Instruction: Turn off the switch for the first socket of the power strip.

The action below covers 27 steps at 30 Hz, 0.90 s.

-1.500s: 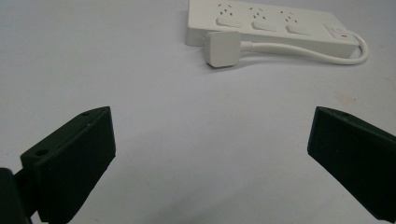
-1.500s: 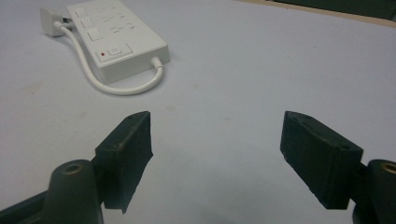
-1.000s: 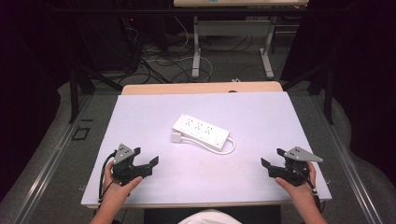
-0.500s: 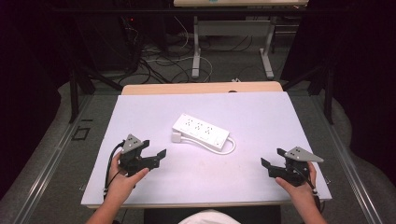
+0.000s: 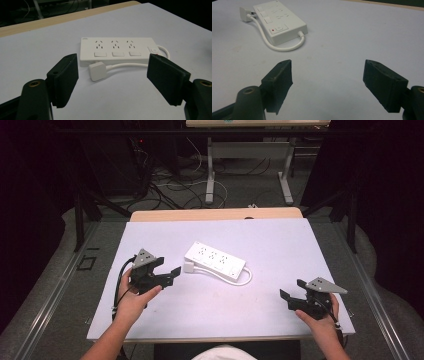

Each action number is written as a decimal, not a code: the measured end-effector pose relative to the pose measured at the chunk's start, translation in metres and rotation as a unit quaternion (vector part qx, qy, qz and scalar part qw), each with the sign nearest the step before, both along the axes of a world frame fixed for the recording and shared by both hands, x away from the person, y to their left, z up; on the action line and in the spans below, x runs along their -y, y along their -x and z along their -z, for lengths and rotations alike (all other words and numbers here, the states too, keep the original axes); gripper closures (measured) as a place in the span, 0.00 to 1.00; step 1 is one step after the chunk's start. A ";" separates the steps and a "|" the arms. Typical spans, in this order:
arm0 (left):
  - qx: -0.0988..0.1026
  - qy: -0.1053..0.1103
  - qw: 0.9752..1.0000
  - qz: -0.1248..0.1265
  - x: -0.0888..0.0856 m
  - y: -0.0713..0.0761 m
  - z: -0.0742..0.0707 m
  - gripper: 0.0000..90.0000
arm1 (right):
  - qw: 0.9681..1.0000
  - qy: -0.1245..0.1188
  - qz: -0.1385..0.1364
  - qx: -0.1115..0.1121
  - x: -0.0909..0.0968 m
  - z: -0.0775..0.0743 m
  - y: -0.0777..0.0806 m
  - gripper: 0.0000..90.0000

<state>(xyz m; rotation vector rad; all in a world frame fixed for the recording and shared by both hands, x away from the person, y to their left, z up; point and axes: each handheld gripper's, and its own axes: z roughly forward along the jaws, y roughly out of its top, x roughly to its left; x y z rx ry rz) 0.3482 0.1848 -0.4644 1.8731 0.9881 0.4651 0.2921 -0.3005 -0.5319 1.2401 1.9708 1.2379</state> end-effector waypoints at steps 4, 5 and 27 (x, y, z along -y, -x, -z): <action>0.005 0.005 1.000 0.006 0.002 -0.005 -0.007 0.30 | 1.000 -0.006 -0.003 0.002 -0.002 0.000 0.000 0.26; 0.006 0.005 1.000 0.007 0.003 -0.006 -0.008 0.30 | 1.000 -0.006 -0.003 0.002 -0.002 0.000 0.000 0.26; -0.021 0.008 1.000 0.016 0.035 -0.032 -0.029 0.32 | 1.000 -0.009 -0.003 0.000 -0.002 0.000 0.000 0.26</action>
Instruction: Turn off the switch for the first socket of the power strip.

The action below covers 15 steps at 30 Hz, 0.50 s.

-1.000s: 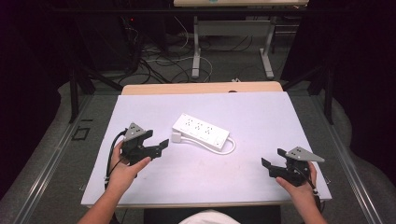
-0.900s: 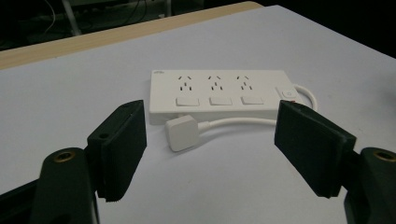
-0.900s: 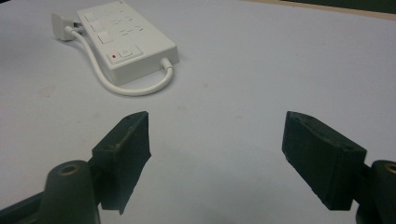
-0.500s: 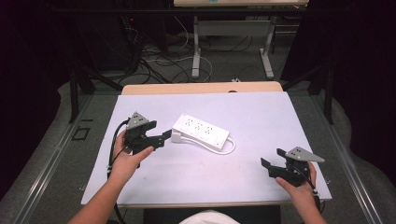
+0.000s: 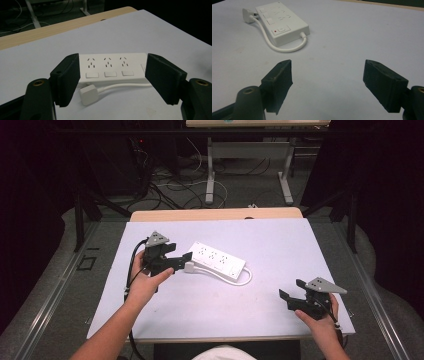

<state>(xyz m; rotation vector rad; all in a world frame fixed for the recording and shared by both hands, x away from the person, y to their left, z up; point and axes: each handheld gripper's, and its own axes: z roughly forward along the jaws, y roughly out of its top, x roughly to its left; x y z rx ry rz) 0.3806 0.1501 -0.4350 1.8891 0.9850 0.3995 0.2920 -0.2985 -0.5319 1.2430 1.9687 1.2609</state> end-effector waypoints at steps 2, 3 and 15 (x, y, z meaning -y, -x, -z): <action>-0.004 -0.001 1.000 0.003 0.003 -0.003 -0.001 0.32 | 1.000 0.002 -0.001 0.001 0.001 0.000 0.000 0.26; -0.006 0.000 1.000 0.002 0.005 -0.004 -0.001 0.32 | 1.000 0.002 -0.001 0.001 0.001 0.000 0.000 0.26; -0.008 0.002 1.000 0.007 0.026 -0.015 -0.001 0.39 | 1.000 -0.006 -0.001 0.001 0.000 0.001 -0.001 0.25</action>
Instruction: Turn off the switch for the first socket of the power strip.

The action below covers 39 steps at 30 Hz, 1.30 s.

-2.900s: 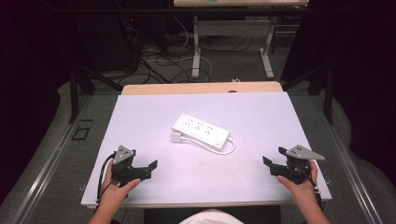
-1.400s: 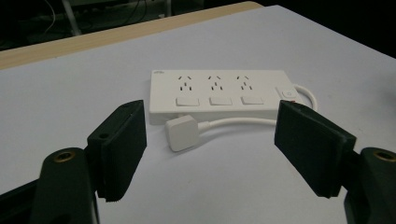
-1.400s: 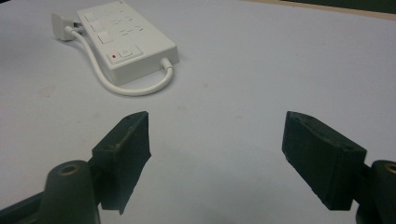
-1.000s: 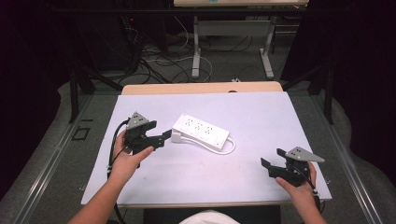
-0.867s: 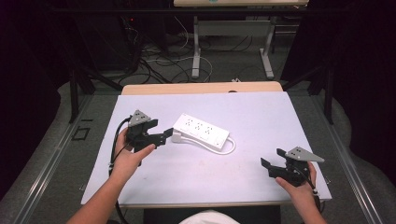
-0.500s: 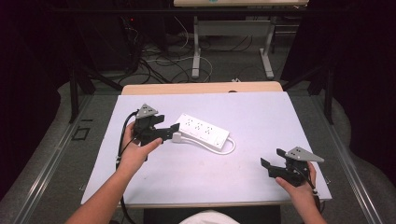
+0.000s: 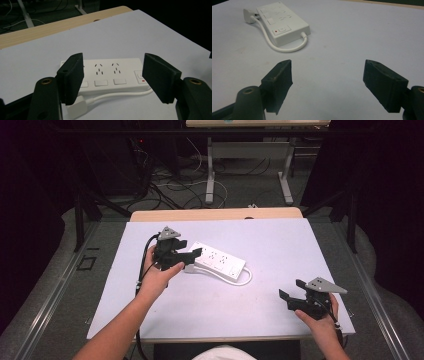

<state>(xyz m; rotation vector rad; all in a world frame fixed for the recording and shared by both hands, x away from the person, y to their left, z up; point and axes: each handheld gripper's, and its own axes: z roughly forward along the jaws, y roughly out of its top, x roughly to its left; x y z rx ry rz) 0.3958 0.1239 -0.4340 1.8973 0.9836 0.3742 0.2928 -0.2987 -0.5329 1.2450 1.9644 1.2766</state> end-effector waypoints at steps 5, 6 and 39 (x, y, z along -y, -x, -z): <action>-0.005 -0.002 1.000 0.002 0.007 -0.004 0.003 0.44 | 1.000 -0.001 0.001 0.000 0.000 0.000 0.000 0.25; -0.006 -0.003 1.000 0.003 0.008 -0.005 0.003 0.44 | 1.000 -0.001 0.001 0.000 0.000 0.000 0.000 0.25; -0.042 -0.013 0.999 0.006 0.050 -0.023 0.020 0.75 | 1.000 -0.003 0.003 -0.005 0.003 0.002 -0.002 0.24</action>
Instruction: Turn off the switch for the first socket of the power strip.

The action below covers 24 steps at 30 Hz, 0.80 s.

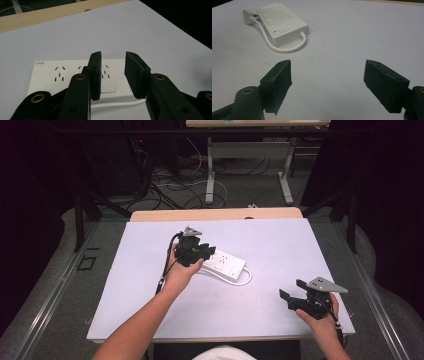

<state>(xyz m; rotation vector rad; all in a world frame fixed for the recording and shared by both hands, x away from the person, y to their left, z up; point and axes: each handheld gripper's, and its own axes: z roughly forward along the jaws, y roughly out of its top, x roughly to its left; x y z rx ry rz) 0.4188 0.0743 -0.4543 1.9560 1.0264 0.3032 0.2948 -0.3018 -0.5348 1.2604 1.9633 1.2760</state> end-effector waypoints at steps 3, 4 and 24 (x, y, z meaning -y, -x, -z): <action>-0.006 -0.006 1.000 0.002 0.003 -0.001 0.002 0.77 | 1.000 -0.002 -0.002 0.000 0.000 0.000 0.000 0.24; -0.008 -0.008 1.000 0.001 0.005 -0.002 0.003 0.78 | 1.000 -0.002 -0.002 0.000 0.000 0.000 0.000 0.24; -0.032 -0.033 0.999 -0.005 0.022 -0.010 0.019 0.92 | 1.000 -0.001 0.001 -0.001 0.001 0.001 -0.001 0.22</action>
